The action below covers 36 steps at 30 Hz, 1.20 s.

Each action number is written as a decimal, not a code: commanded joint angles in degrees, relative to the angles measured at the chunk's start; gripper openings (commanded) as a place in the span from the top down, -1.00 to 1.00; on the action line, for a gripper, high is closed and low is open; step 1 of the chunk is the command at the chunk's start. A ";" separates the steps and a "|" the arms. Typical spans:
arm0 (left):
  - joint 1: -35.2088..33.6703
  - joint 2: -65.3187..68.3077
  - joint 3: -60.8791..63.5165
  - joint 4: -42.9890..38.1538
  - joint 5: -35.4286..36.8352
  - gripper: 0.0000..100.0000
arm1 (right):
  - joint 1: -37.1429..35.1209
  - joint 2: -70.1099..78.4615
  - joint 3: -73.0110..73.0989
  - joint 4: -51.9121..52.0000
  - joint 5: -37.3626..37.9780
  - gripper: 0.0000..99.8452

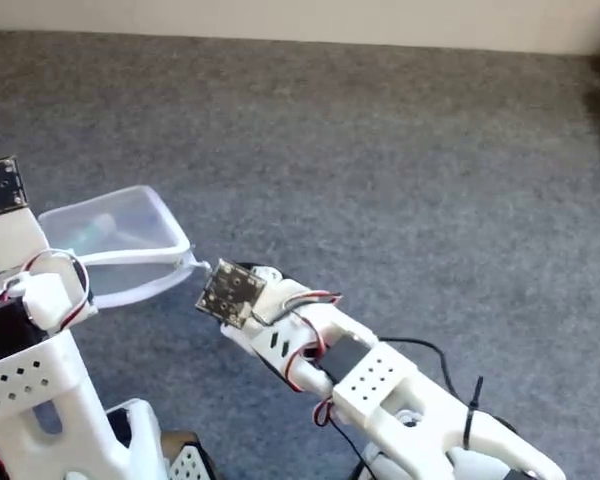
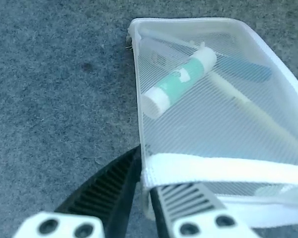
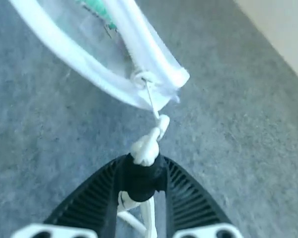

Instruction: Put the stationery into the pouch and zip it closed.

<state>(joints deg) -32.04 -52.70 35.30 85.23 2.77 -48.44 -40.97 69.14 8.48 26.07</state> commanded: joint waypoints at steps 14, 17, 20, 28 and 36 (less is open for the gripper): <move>11.74 -0.31 -1.01 -3.60 -0.44 0.98 | 1.45 -20.88 -1.54 30.64 0.62 0.99; 13.93 -0.31 -1.10 -4.40 -3.25 0.98 | 1.45 -22.64 1.19 30.64 0.62 0.99; 16.31 -0.31 -1.10 -4.40 -4.66 0.98 | 1.45 -24.31 3.21 29.23 0.62 0.99; 20.53 -0.31 -1.01 -8.26 -6.24 0.98 | 1.36 -27.65 9.54 24.13 0.62 0.99; 24.57 -0.04 -0.92 -11.25 -6.15 0.68 | 1.45 -30.81 10.07 24.13 0.53 0.99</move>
<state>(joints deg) -10.59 -52.62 35.38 76.62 -2.95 -47.65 -69.71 79.69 33.54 26.15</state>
